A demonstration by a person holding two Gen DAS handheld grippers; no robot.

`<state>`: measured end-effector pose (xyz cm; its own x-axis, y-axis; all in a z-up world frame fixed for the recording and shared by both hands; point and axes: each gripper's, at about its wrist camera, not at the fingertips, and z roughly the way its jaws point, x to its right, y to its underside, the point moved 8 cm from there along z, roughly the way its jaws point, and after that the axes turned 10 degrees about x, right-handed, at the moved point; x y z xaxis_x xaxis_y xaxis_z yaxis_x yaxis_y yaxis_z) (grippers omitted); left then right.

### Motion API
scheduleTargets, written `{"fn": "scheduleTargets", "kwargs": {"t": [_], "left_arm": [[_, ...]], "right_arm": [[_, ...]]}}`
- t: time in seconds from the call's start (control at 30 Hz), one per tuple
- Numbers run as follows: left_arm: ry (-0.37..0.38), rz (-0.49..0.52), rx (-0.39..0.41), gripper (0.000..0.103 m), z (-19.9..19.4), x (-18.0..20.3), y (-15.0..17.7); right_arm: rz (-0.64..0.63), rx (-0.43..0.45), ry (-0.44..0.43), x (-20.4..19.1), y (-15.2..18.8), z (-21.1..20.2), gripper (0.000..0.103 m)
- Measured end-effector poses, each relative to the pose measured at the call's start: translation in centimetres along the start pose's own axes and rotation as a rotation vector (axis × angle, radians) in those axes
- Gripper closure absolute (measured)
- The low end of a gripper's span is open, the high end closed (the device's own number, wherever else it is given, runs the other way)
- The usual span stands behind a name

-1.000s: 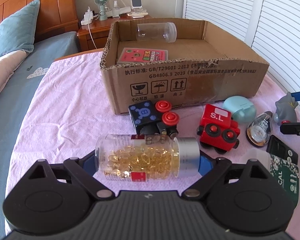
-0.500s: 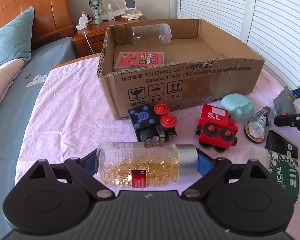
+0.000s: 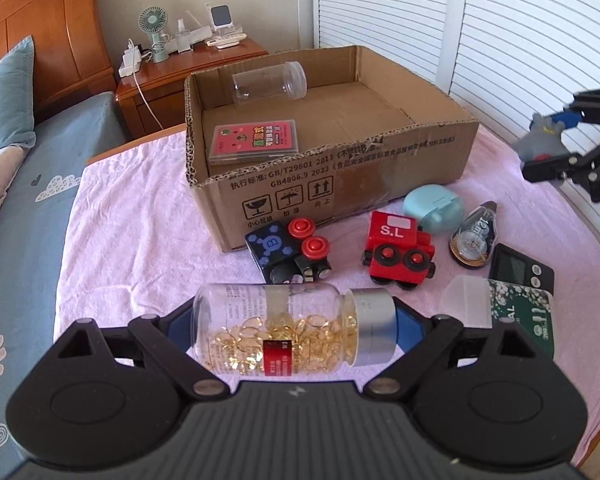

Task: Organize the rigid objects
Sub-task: 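Carry the elephant into the box and open the right gripper while the left carries the capsule bottle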

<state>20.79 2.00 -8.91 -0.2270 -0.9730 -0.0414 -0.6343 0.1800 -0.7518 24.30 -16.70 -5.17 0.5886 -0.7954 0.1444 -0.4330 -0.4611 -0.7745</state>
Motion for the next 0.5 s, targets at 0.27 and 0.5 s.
{"fn": "scheduleTargets", "kwargs": {"t": [0.27, 0.5], "left_arm": [[0.011, 0.013, 0.02, 0.01, -1.3, -1.1, -0.8], [-0.017, 0.013, 0.055, 0.01, -1.9, -2.5, -2.1]], "right_arm": [[-0.035, 0.121, 0.0, -0.8, -8.5, 1.0, 0.025], [0.003, 0.11, -0.03, -1.4, -12.4, 5.7, 0.025]]}}
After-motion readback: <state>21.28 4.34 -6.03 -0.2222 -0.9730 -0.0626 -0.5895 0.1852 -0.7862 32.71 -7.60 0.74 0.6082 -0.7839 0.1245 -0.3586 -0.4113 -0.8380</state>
